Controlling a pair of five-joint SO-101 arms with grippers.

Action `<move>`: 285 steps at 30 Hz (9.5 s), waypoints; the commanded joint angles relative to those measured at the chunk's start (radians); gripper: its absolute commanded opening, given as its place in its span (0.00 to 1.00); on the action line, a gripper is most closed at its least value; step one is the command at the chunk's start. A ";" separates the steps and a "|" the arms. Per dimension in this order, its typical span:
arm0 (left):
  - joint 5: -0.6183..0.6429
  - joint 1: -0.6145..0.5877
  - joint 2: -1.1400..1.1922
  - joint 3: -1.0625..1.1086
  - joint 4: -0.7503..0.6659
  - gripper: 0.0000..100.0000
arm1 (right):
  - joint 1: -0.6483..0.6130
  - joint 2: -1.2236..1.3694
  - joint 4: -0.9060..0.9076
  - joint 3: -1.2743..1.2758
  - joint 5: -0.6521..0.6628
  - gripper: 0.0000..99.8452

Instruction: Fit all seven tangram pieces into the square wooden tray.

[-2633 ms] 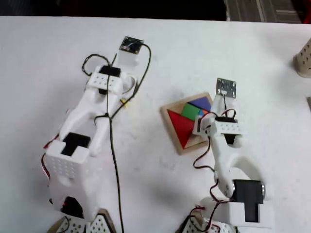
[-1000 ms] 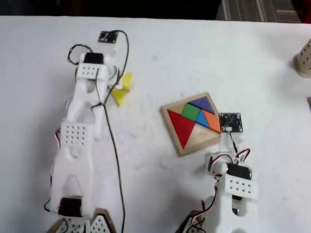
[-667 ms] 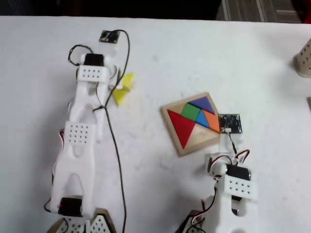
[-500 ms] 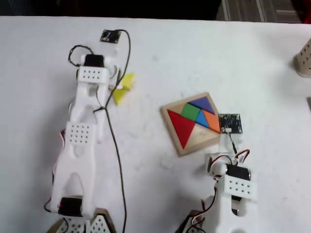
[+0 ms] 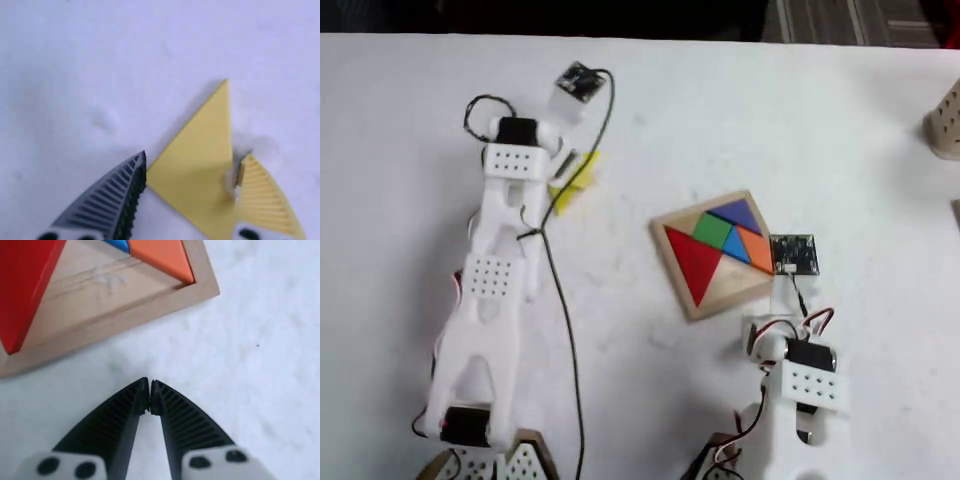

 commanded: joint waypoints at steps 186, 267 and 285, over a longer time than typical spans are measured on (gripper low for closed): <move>0.161 -0.222 -1.032 1.557 -0.390 0.49 | -0.001 -0.021 -0.018 -0.003 0.044 0.02; 0.423 -0.090 -1.231 2.048 -0.339 0.43 | 0.001 -0.021 -0.018 -0.003 0.044 0.02; 0.707 -0.125 -1.231 2.127 -0.285 0.43 | 0.001 -0.022 -0.018 -0.003 0.044 0.02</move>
